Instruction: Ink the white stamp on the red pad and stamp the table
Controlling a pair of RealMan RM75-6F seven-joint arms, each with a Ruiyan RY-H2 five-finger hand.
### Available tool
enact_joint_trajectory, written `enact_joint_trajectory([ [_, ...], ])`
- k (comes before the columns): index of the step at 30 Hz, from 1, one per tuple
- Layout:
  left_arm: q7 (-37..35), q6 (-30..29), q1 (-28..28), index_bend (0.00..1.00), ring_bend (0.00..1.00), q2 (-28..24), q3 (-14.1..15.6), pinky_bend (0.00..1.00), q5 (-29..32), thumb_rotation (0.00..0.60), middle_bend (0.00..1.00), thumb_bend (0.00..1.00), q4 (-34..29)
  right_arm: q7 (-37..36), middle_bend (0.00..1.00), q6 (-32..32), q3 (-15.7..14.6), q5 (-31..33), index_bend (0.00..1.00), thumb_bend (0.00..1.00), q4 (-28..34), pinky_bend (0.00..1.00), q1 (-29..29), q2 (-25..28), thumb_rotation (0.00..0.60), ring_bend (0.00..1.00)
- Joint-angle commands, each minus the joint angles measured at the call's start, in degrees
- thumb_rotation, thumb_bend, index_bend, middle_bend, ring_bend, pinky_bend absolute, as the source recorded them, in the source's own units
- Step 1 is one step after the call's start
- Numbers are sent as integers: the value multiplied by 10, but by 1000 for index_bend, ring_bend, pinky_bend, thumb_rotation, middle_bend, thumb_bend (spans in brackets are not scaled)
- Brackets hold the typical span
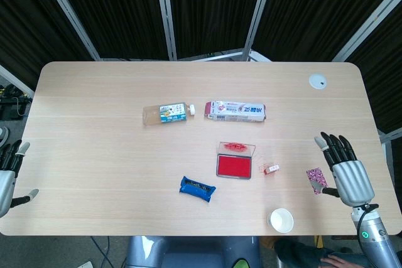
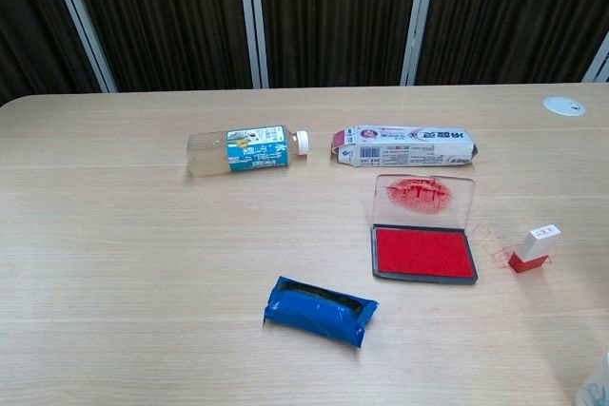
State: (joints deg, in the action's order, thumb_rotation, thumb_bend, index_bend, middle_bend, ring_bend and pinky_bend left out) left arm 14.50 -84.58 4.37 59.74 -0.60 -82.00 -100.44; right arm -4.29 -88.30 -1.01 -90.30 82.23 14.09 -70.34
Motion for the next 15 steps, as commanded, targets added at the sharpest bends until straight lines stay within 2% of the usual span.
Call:
enact_joint_trajectory([
  [1, 0, 1, 0, 0, 0, 0, 0, 0, 0, 600, 0, 0, 0, -6, 0, 0, 5, -2, 0, 0, -7, 0, -3, -1, 600, 0],
  [5, 1, 2, 0, 0, 0, 0, -1, 0, 3, 600, 0, 0, 0, -8, 0, 11, 8, -8, 0, 0, -15, 2, 2, -4, 600, 0],
  [6, 1, 3, 0, 0, 0, 1, -2, 0, 4, 600, 0, 0, 1, -9, 0, 19, 10, -8, 0, 0, -20, 30, 7, -6, 600, 0],
  [7, 4, 6, 1, 0, 0, 3, -3, 0, 6, 600, 0, 0, 2, -5, 0, 35, 11, -16, 0, 0, -27, 129, 19, -9, 600, 35],
  [9, 8, 11, 5, 0, 0, 6, -5, 0, 11, 600, 0, 0, 4, -1, 0, 63, 10, -33, 0, 0, -43, 438, 42, -13, 600, 222],
  [10, 12, 15, 7, 0, 0, 8, -7, 0, 14, 600, 0, 0, 5, 4, 0, 80, 10, -40, 0, 0, -52, 625, 54, -16, 600, 385],
  [11, 16, 18, 9, 0, 0, 10, -8, 0, 18, 600, 0, 0, 6, 11, 0, 97, 10, -50, 2, 0, -61, 766, 69, -20, 600, 518],
  [13, 25, 23, 11, 0, 0, 15, -11, 0, 26, 600, 0, 0, 7, 12, 24, 127, 9, -67, 46, 0, -80, 904, 96, -31, 600, 655],
  [15, 33, 24, 13, 0, 0, 19, -13, 0, 32, 600, 0, 0, 7, 2, 103, 148, 6, -81, 137, 0, -101, 975, 116, -42, 600, 719],
])
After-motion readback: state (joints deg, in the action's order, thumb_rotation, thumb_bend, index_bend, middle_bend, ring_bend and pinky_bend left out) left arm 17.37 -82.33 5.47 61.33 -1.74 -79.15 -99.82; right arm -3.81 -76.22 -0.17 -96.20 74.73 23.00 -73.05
